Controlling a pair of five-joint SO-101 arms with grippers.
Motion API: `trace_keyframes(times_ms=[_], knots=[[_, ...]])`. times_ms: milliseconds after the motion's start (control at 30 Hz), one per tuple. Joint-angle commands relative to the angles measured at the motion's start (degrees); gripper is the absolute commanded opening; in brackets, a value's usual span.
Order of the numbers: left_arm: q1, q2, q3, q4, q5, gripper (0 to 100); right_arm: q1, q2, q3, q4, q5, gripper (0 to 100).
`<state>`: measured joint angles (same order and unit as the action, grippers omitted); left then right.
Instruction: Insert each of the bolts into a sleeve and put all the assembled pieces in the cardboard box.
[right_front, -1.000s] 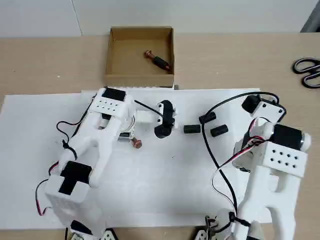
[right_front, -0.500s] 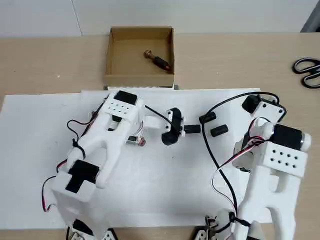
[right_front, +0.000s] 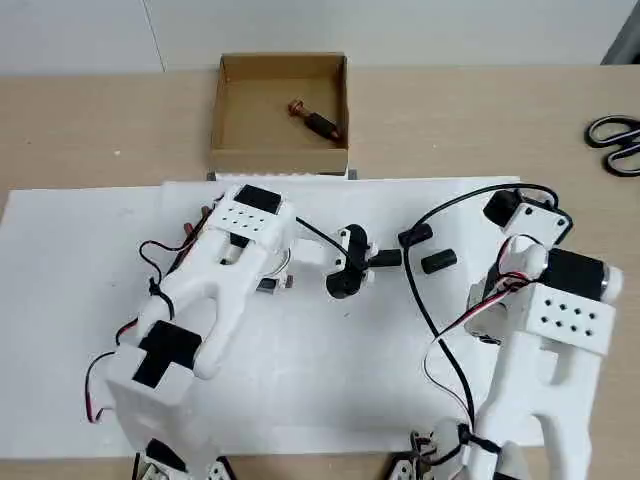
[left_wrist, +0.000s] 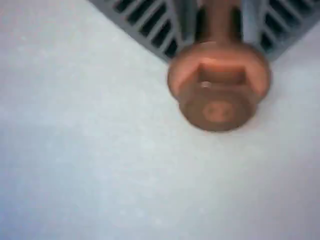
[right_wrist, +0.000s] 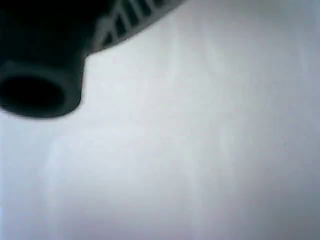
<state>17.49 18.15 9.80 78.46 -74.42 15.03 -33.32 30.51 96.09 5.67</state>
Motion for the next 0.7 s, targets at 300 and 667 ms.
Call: trace_keyframes(times_ms=[300,667], knots=[[2.46,0.18,-0.13,0.00,-0.88,5,0.48,-1.80,-0.18,-0.57,-0.35,0.3],[4.57,0.18,-0.13,0.00,-0.79,7,0.48,-1.71,-0.18,-0.66,-0.35,0.3]])
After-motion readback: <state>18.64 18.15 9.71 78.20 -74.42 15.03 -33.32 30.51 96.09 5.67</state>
